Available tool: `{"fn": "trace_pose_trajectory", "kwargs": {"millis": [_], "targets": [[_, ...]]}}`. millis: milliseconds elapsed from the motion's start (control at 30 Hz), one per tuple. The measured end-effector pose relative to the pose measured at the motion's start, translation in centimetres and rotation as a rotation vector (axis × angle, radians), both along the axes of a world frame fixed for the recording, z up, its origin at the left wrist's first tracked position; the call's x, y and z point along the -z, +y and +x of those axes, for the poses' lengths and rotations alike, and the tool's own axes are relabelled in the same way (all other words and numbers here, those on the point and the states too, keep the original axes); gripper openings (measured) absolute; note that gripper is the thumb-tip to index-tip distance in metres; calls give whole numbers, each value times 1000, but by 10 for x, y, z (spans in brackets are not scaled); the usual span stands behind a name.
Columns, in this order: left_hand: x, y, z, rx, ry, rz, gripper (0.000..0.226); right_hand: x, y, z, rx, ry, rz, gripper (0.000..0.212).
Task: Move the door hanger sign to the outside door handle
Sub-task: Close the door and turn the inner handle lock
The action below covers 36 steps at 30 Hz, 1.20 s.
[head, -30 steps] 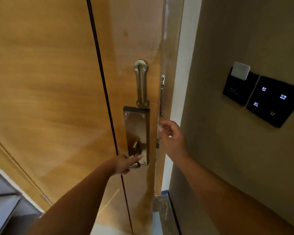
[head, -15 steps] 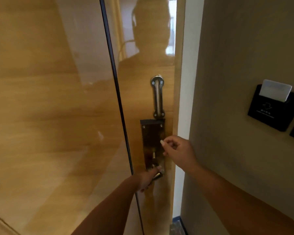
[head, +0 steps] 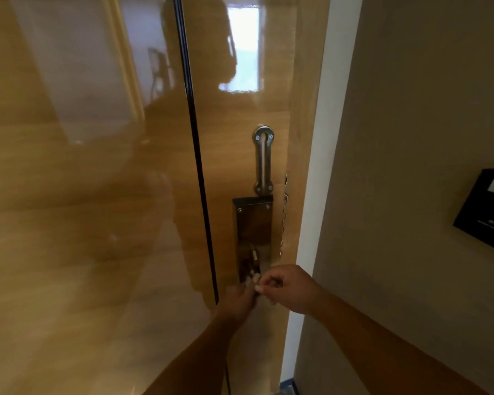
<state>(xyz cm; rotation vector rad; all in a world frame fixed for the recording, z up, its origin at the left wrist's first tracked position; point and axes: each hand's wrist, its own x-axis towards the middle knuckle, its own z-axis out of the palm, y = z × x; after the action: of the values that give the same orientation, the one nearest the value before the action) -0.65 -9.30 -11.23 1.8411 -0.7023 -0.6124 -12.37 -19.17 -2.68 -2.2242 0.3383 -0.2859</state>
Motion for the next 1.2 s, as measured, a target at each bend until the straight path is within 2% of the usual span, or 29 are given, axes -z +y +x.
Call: {"fn": "trace_pose_trajectory", "kwargs": {"millis": [100, 200, 300, 433, 700, 867, 1000, 1200], "targets": [[5, -10, 10, -85, -35, 32, 76, 4, -10, 5, -29, 12, -30, 12], [5, -18, 16, -75, -69, 53, 63, 7, -21, 10, 18, -1, -33, 22], [3, -24, 23, -79, -81, 43, 64, 12, -29, 15, 45, 20, -61, 23], [5, -32, 32, -138, -60, 8, 43, 20, -36, 24, 75, 36, -60, 24], [4, -48, 54, -236, -73, -15, 44, 35, -50, 43, 120, 59, -25, 23], [8, -55, 63, -239, -239, 93, 54, 53, -54, 52, 117, 77, 3, 22], [9, -56, 60, -326, -267, 77, 54, 55, -60, 59, 112, 115, 2, 25], [16, -58, 66, -301, -259, 94, 63, 53, -66, 69, 156, 106, 41, 22]]}}
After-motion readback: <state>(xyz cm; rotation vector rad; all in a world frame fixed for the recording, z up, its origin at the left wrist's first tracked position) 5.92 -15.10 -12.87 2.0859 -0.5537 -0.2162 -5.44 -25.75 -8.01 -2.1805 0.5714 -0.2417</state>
